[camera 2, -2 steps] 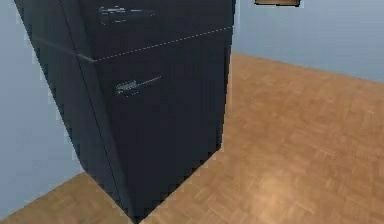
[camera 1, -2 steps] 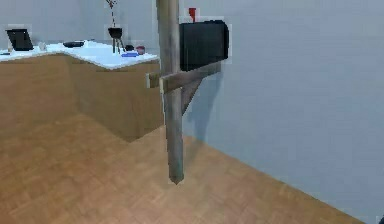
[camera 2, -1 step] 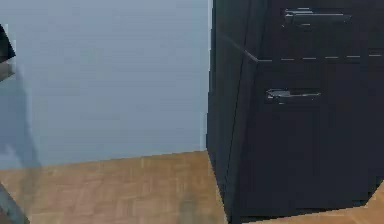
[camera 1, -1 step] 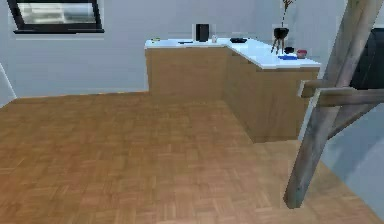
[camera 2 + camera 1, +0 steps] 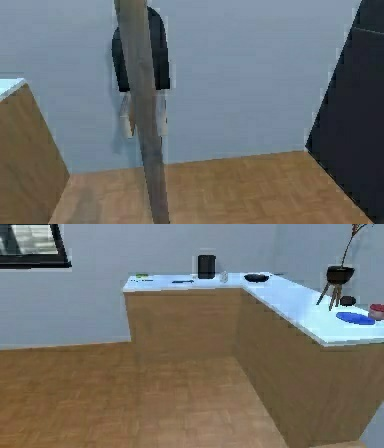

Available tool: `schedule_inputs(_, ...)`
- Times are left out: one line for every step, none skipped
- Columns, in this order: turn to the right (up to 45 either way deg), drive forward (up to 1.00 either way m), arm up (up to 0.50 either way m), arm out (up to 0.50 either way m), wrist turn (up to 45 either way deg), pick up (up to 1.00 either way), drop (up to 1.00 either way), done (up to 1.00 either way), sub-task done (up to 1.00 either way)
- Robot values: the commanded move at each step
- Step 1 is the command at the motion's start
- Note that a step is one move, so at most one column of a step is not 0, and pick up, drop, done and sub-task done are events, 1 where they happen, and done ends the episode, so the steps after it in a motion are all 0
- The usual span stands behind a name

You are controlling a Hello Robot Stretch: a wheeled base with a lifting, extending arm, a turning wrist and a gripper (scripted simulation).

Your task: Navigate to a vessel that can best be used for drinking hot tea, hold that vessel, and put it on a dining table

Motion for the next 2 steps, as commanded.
schedule_inputs(0.0, 0.45, 0.00, 0.00, 0.0, 0.00, 0.00, 0.00, 0.00)
schedule_inputs(0.0, 0.95, 0.00, 0.00, 0.0, 0.00, 0.00, 0.00, 0.00)
